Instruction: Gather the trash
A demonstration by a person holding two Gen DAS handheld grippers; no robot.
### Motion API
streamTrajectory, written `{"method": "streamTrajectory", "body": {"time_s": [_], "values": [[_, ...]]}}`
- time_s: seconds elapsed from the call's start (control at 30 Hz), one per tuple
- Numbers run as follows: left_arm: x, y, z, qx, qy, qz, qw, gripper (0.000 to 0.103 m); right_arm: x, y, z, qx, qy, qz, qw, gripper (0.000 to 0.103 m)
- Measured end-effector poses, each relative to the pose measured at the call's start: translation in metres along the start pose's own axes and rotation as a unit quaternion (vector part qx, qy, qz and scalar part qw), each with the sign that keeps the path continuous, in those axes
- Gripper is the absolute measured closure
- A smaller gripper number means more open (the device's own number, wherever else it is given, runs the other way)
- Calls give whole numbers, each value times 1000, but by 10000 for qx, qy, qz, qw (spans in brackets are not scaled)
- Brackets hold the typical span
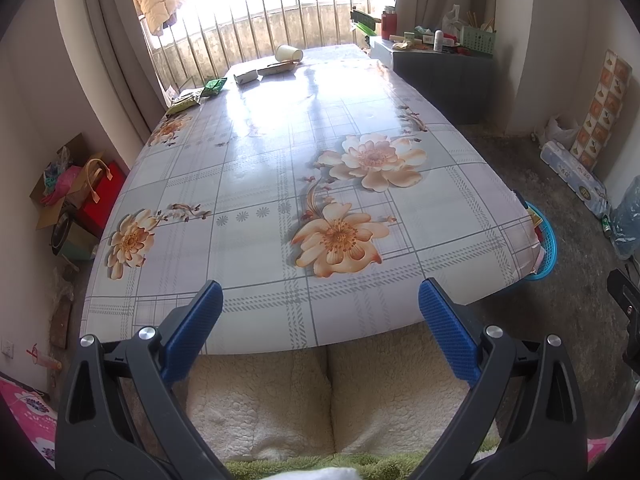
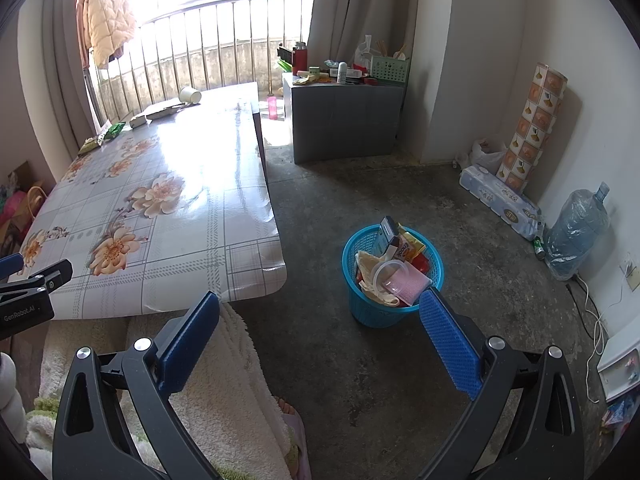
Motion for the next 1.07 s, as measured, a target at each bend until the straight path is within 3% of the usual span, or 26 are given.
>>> {"method": "streamTrajectory", "body": {"time_s": [1.07], "values": [[0, -2, 1, -15, 2, 4, 10000, 9, -1, -1, 0, 6, 3, -13, 10000, 6]]}}
Point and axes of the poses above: each gripper's, at about its wrist camera, not at the fingertips, and z roughly against the way its jaws point, x to its right, y to its top, the point moved 9 cm from there along -z, roughly the way its jaws point, and after that the axes turned 6 degrees about z, right-handed, at the moved point
